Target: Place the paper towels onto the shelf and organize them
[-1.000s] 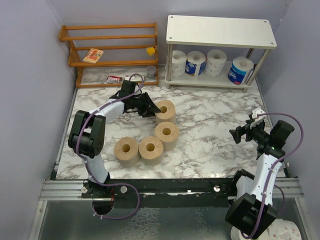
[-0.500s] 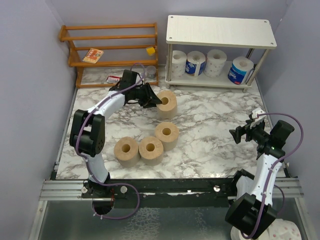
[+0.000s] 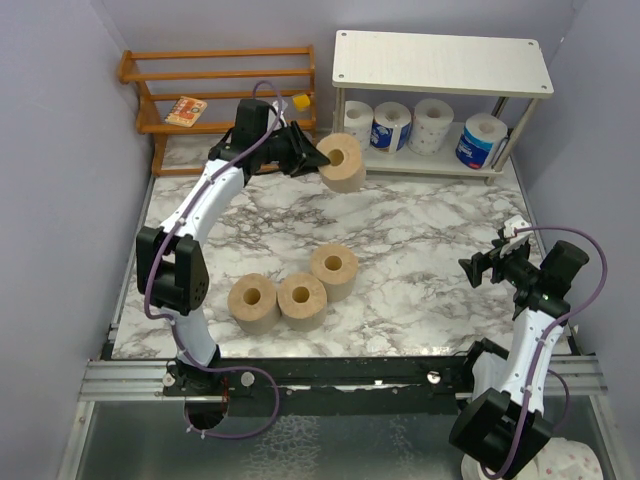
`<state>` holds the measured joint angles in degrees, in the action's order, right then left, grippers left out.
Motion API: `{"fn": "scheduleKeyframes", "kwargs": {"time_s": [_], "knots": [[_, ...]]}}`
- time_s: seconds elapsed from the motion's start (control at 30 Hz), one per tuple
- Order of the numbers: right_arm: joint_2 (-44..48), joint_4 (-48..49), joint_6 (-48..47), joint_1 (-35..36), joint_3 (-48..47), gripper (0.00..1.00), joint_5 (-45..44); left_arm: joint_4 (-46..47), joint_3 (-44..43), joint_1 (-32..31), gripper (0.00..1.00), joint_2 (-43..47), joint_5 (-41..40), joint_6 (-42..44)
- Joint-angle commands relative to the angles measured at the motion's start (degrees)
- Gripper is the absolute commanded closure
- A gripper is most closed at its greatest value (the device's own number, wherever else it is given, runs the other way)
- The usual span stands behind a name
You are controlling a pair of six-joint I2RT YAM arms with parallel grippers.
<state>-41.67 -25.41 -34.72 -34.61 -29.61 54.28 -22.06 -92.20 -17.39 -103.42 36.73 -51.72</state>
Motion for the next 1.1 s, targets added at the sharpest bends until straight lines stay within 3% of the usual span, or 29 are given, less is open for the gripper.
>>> {"fn": "scheduleKeyframes", "kwargs": {"time_s": [0.0, 0.23, 0.47, 1.07], "knots": [[0.6, 1.0, 0.4, -0.4, 0.4, 0.00, -0.4, -1.2, -8.6, -0.4, 1.00, -0.8, -1.3, -3.8], [0.8, 0.9, 0.2, -0.4, 0.4, 0.00, -0.2, -1.5, -18.9, -0.4, 1.00, -3.1, -2.0, -9.4], [1.3, 0.6, 0.0, -0.3, 0.4, 0.00, 0.0, -1.6, -34.7, -0.5, 1.00, -9.3, -1.8, -14.0], [-0.8, 0.6, -0.3, -0.4, 0.0, 0.01, 0.0, 7.9, -41.6, -2.1, 1.00, -10.3, -10.7, -19.0]]}}
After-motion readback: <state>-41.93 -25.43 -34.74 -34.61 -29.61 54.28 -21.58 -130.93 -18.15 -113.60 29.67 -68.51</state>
